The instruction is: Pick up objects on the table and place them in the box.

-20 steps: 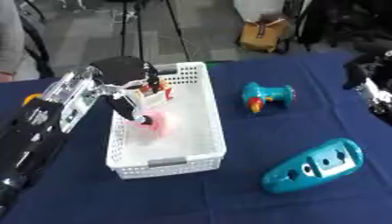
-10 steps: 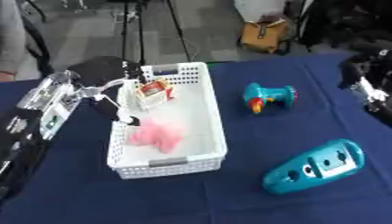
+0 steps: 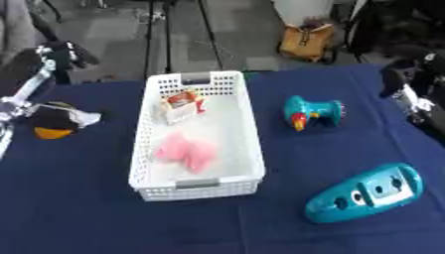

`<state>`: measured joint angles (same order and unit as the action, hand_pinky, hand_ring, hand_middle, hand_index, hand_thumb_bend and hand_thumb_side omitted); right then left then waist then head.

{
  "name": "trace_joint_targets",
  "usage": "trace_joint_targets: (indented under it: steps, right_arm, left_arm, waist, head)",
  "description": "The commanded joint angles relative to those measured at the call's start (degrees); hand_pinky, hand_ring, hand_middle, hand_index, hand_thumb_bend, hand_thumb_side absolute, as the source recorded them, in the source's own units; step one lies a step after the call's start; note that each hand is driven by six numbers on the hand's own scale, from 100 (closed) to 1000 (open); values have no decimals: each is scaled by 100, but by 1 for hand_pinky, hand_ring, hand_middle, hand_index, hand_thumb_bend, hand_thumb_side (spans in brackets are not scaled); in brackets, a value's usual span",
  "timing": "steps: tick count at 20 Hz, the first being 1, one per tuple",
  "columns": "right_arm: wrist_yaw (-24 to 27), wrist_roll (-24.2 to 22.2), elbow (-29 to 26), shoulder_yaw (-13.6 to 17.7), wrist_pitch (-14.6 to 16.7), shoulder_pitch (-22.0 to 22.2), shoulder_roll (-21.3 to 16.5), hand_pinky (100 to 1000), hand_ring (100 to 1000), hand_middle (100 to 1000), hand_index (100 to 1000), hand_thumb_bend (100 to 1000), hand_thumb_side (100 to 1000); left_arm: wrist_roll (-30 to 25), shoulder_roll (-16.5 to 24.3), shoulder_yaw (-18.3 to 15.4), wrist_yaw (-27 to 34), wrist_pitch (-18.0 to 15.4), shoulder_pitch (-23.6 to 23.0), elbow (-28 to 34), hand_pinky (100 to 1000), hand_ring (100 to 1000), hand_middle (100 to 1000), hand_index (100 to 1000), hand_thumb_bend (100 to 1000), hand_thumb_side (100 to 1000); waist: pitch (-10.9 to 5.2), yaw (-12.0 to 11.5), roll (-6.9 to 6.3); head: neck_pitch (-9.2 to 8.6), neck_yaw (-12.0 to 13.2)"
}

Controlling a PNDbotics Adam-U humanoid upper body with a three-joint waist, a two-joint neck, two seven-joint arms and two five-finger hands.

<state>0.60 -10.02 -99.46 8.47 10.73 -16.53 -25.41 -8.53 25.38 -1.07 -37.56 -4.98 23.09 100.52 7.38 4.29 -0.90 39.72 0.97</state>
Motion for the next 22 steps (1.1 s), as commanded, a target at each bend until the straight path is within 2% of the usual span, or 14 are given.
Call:
trace_joint_targets:
  steps: [1,4,11,22]
  right_arm:
    - [18,39,-48,72,4,-39,-128,547,476,610,843,373,575]
    - [16,34,-45,65,2,-42,-134,547,475,610,843,372,575]
    - [16,27,-49,58,10,-59,-149,547,475,610,843,372,575]
    - [17,25,-49,61,6,-45,-144,547,474,610,844,371,574]
  left_arm:
    - [186,229,-292,266,216,-169,281,615,648,662,768,604,426]
    - [269,142,-372,419,269,-462,354,607,643,661,769,585,440]
    - [340,8,-479,538,319,-690,416,600,634,656,767,556,440]
    - [302,-43,-473,576,331,-771,468,598,631,654,770,537,441]
  waist:
    - [-58,-14,2]
    - [-47,-43,1]
    - [-32,-81,12]
    - [-25,-104,0]
  head:
    - [-6,56]
    - [60,89]
    - [88,106]
    - [90,40]
